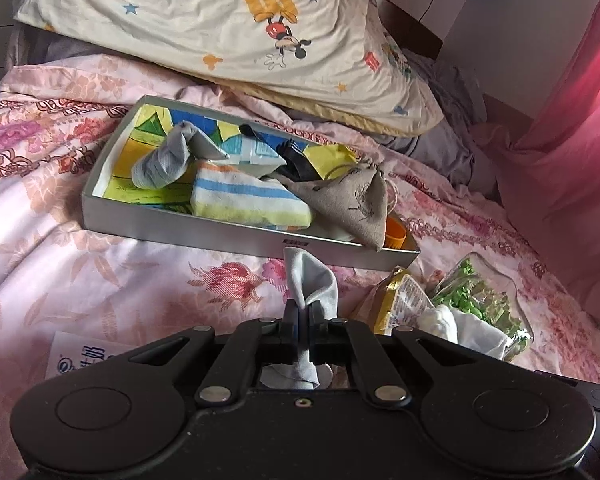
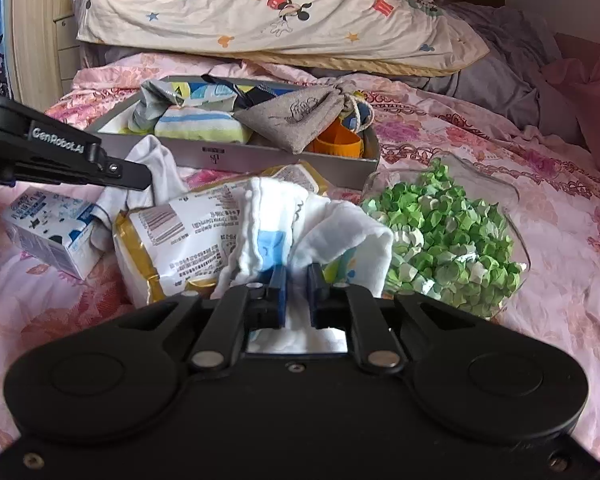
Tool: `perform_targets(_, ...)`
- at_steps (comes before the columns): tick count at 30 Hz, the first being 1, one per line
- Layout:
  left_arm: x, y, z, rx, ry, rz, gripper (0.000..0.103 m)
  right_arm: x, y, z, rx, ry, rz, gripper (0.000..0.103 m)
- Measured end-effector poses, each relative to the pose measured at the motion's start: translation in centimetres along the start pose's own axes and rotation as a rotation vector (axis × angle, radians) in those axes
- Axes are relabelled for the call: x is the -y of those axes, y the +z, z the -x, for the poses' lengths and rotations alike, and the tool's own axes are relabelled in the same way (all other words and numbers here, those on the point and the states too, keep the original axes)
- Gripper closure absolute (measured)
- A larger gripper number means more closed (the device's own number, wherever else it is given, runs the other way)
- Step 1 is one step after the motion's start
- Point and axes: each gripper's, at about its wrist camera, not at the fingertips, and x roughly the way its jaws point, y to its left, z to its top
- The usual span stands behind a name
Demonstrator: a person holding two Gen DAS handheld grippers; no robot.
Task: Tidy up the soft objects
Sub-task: 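Carry the grey sock with the left tool while the right tool carries the muslin cloth to the tray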
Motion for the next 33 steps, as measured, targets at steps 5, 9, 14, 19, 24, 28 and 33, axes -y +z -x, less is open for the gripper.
perform_targets(5, 0.1, 0.1, 0.9, 0.029, -0.005, -0.004, 0.100, -0.2, 0.2, 0.6, 0.028, 0.005, 0.017, 0.099)
perform_targets(9, 0.1, 0.3, 1.4, 0.048, -0.013, -0.005, 0.100, -0.3, 0.6, 1.2, 0.058, 0.008, 0.025, 0.099)
perform_targets(14, 0.2, 0.8, 1.8, 0.067, -0.025, -0.006, 0.100, -0.3, 1.3, 2.3, 0.115, 0.010, 0.031, 0.099)
perform_targets(19, 0.1, 2.0, 2.2, 0.111, -0.031, -0.023, 0.100, 0.0, 2.6, 3.8, 0.182, 0.023, 0.034, 0.099)
perform_targets(24, -1.0, 4.7, 2.9, 0.190, -0.003, -0.051, 0.100, 0.2, 5.2, 4.8, 0.259, 0.039, 0.067, 0.099)
perform_targets(28, -2.6, 7.5, 2.9, 0.258, 0.040, -0.048, 0.100, 0.1, 8.2, 3.9, 0.317, 0.068, 0.075, 0.099)
perform_targets(33, -4.7, 9.8, 2.3, 0.313, 0.079, -0.015, 0.100, -0.7, 12.2, 1.4, 0.359, 0.123, 0.100, 0.099)
